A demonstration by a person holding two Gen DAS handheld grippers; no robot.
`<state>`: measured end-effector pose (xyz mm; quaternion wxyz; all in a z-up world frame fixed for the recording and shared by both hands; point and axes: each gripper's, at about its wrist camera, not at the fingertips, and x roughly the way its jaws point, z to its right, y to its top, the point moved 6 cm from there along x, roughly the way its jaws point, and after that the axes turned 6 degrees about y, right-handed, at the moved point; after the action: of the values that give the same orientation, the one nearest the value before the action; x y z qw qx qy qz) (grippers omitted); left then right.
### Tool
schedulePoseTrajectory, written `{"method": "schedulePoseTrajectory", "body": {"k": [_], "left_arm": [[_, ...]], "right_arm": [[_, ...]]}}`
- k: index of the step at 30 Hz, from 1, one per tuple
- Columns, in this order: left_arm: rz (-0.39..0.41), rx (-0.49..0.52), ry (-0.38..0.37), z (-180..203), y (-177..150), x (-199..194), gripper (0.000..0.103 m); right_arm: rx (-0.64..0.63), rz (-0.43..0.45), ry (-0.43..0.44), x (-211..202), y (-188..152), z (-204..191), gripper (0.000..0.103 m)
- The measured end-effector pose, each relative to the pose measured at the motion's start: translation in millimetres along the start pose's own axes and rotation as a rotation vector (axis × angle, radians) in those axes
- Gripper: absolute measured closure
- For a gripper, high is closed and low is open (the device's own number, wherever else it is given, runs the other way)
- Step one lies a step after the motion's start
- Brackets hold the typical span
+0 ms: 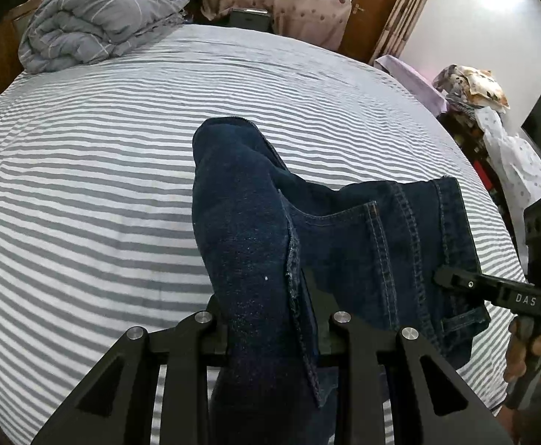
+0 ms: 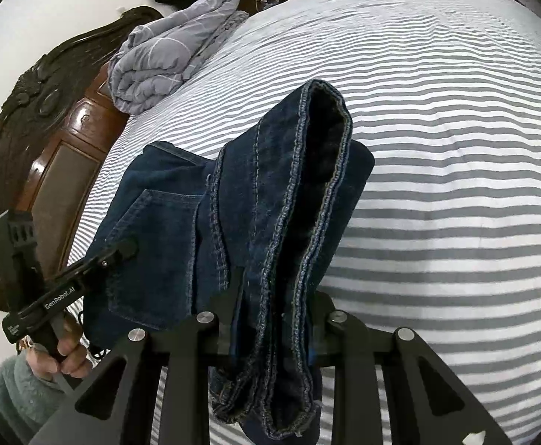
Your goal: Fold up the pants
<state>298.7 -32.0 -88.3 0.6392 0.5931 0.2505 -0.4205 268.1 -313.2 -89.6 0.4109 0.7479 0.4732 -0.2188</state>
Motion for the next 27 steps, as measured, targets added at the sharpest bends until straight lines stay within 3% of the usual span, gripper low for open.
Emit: {"method": "schedulePoseTrajectory", "body": {"k": [6, 9, 12, 15, 19, 22, 26, 27], "left_arm": [[-0.016, -0.034, 0.008, -9, -5, 17, 0.074], [-0.047, -0.083, -0.004, -27, -14, 34, 0.071], [-0.098, -0.114, -0.027, -43, -26, 52, 0.059], [-0.106, -0.127, -0.055, -51, -31, 62, 0.048], [-0.136, -0.161, -0.063, -52, -28, 60, 0.045], [-0.085, -0.1, -0.004, -46, -23, 41, 0.045], [0.001, -0.013, 0.044, -30, -24, 9, 0.045], [0.006, 0.004, 0.054, -29, -26, 6, 0.045]], "right_arm": [[0.027, -0.008, 0.011, 15, 2, 15, 0.079], [0.022, -0.031, -0.031, 28, -1, 31, 0.077], [0.025, -0.048, -0.061, 34, -6, 43, 0.06], [-0.044, -0.064, -0.161, 40, -15, 42, 0.044], [-0.086, -0.062, -0.23, 39, -15, 33, 0.042], [-0.075, -0.027, -0.273, 24, -13, 26, 0.042], [-0.166, 0.056, -0.351, -8, -14, 3, 0.043], [-0.194, 0.069, -0.335, -14, -18, -8, 0.045]]}}
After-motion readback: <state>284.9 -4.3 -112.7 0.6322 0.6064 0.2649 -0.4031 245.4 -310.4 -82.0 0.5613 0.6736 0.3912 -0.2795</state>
